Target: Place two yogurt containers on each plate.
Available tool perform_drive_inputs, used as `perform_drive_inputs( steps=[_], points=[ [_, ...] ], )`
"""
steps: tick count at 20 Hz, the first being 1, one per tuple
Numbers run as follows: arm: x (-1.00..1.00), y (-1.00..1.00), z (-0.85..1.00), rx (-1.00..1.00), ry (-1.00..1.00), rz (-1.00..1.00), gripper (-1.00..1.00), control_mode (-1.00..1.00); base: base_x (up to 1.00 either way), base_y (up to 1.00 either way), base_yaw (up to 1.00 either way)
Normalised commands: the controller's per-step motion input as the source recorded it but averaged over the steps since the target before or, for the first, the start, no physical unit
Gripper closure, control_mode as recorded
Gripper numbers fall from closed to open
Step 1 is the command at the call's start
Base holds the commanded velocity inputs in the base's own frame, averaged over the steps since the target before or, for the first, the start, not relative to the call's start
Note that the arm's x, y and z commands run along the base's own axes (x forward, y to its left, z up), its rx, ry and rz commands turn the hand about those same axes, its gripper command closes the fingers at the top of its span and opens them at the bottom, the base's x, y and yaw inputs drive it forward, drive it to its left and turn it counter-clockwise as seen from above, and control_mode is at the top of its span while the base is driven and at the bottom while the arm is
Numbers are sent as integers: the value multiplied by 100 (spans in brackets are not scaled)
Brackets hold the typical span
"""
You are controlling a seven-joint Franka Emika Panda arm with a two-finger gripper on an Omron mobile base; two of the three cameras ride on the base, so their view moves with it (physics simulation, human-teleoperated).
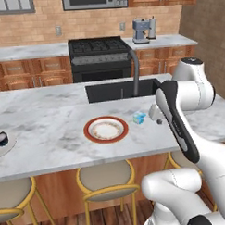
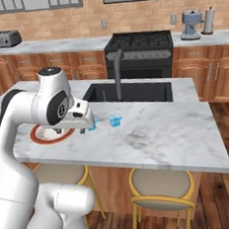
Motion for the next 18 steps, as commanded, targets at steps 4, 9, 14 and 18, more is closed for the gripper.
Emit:
perform_drive_inputs(
  steps=[4, 9, 14, 18],
  points=[
    [0, 0, 0, 0, 0, 0, -100, 100, 0, 0, 0],
    [5, 8, 0, 0, -4, 0, -100, -100, 0, 0, 0],
    [87, 39, 0, 0, -5, 3, -100, -100, 0, 0, 0],
    [100, 20, 0, 0, -4, 0, -100, -100, 0, 0, 0]
  ],
)
